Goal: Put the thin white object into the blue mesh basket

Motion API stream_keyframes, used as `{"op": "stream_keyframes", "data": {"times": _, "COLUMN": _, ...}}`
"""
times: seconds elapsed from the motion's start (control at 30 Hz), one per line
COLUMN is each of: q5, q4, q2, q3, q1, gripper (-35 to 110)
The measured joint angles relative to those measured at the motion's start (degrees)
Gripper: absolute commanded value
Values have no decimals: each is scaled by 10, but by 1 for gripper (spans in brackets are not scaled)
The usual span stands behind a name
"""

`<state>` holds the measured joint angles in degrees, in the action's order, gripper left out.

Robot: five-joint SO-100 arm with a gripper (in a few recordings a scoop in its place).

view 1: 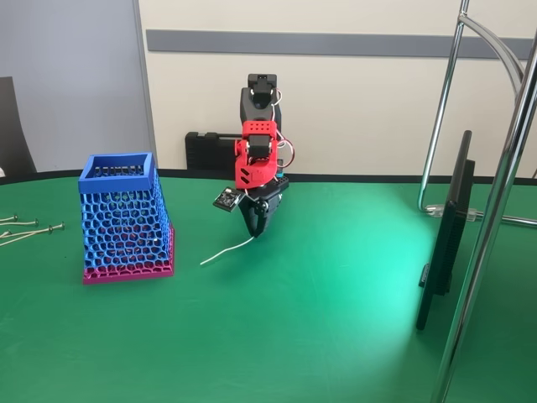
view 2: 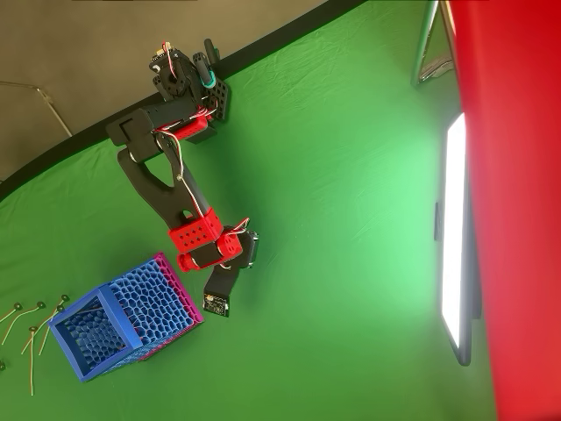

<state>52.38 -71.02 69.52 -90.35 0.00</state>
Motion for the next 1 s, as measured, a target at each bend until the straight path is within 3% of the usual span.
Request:
{"op": "stream_keyframes", "data": {"times": 0.33, "q5": -40, "q4": 201, "q2": 197, "q3": 33, "q1": 36, "gripper": 1}}
{"op": "stream_keyframes", "data": {"times": 0.63, "q5": -111, "q4": 374, "q2": 263, "q3": 17, "q1": 90, "gripper": 1}}
{"op": "stream_keyframes", "data": {"times": 0.83, "q5": -253, "q4": 420, "q2": 271, "q3": 33, "q1": 143, "gripper": 1}}
{"op": "stream_keyframes", "data": {"times": 1.0, "q5": -388, "q4": 391, "q2": 265, "q3": 102, "q1": 185, "gripper": 0}}
